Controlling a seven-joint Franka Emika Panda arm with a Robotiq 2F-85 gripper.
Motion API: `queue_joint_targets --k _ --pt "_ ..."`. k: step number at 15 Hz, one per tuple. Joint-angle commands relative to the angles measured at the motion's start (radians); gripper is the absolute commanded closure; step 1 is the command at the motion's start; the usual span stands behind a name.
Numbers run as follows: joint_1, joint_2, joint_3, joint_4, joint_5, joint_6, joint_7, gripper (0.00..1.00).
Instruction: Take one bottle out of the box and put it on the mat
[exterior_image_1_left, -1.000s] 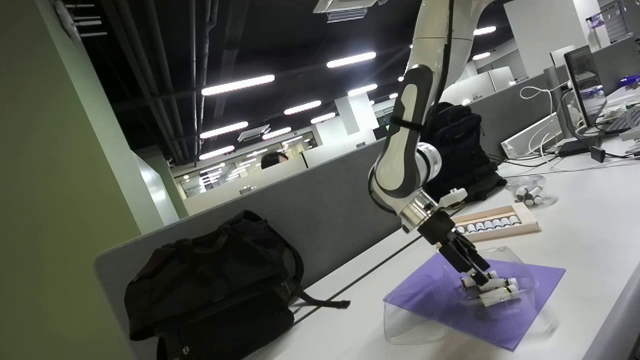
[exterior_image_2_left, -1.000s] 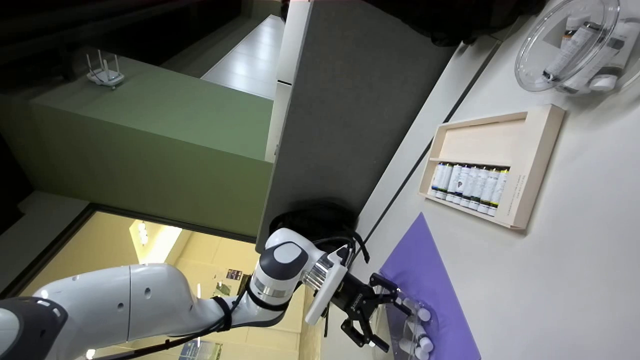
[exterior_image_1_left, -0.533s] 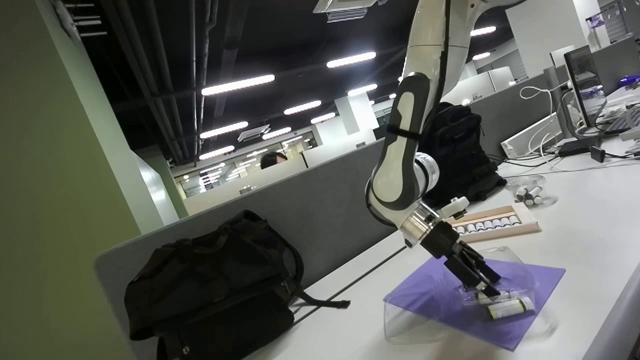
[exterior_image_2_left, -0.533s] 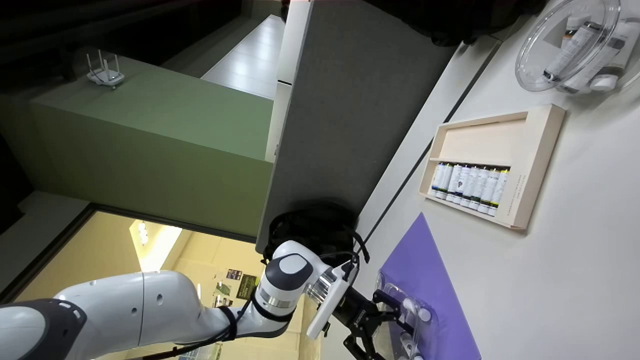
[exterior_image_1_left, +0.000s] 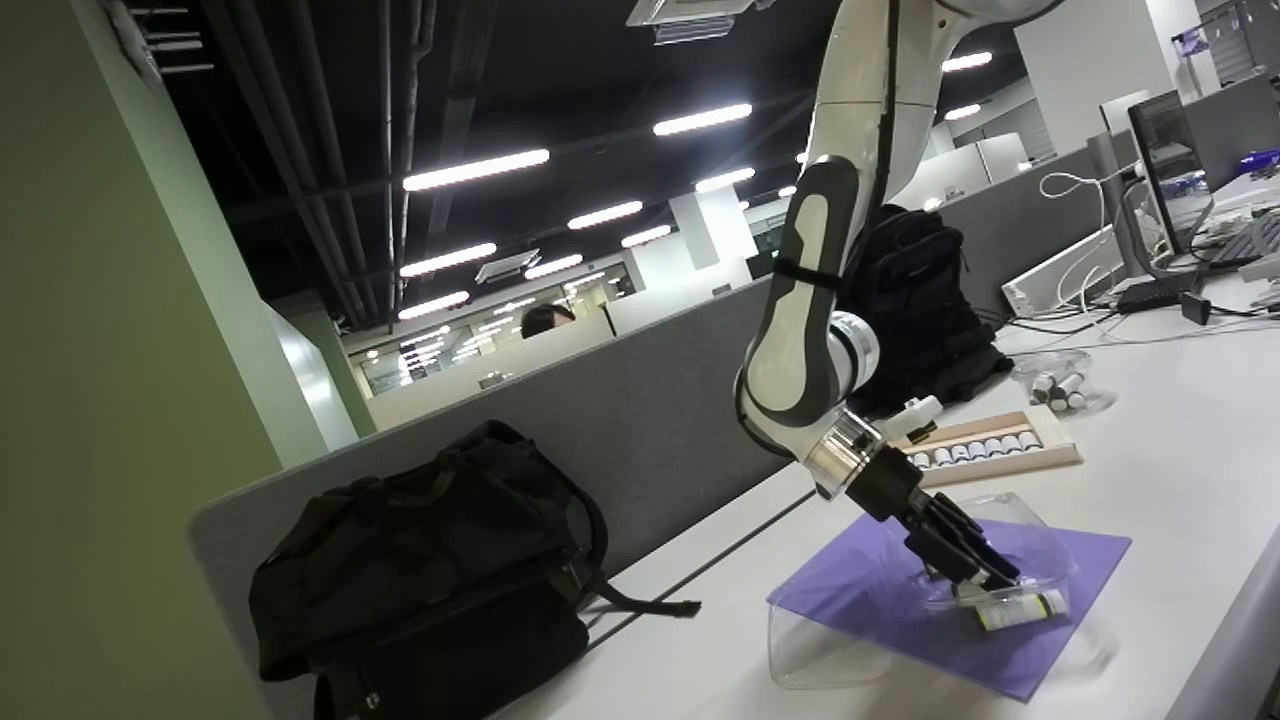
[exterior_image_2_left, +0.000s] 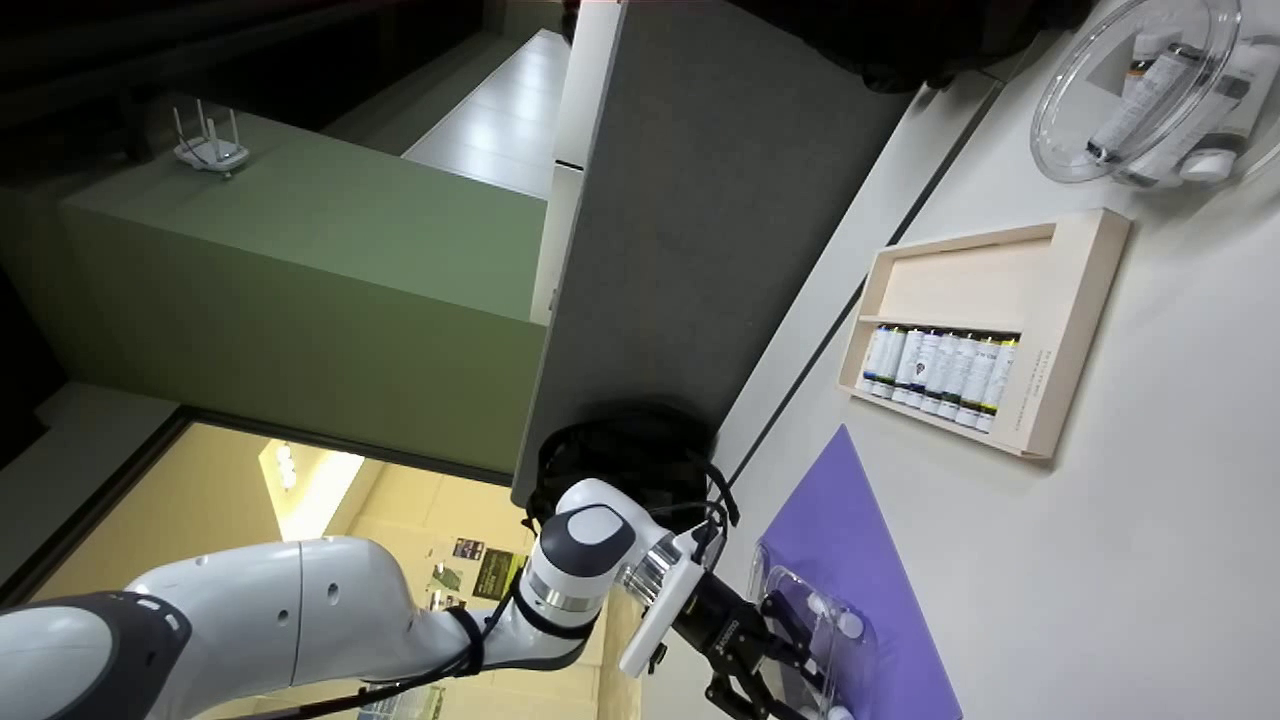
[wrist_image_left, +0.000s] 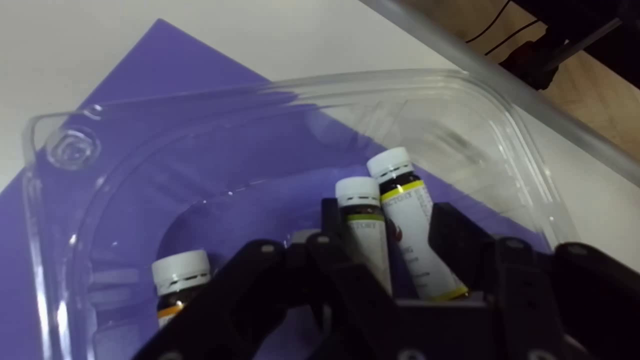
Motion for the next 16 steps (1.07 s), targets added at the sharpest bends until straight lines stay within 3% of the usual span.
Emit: queue_joint_targets --k 1,3,4,5,6,11,12,14,16 --pt "0.008 0.002 -0.012 0.018 -0.008 -0.012 0.045 0.82" --pt "0.007 -0.001 -0.018 0.016 -0.011 -0.009 0.053 0.95" --pt "0.007 -0.003 -0.019 0.015 -0.010 -0.010 0.056 0.67" --pt "0.006 -0.001 -0.021 0.015 -0.010 -0.010 0.058 0.52" --pt "0.005 0.002 -0.022 0.016 -0.011 -0.009 0.057 0.49" --pt "0.008 0.015 -0.032 0.015 -0.020 0.002 0.063 0.13" --pt "0.009 0.016 -0.033 0.013 -0.024 0.008 0.064 0.57" --pt "0.014 0.014 -0.036 0.010 -0.032 0.017 0.069 0.55" --pt "0.013 0.010 -0.035 0.008 -0.035 0.021 0.073 0.69"
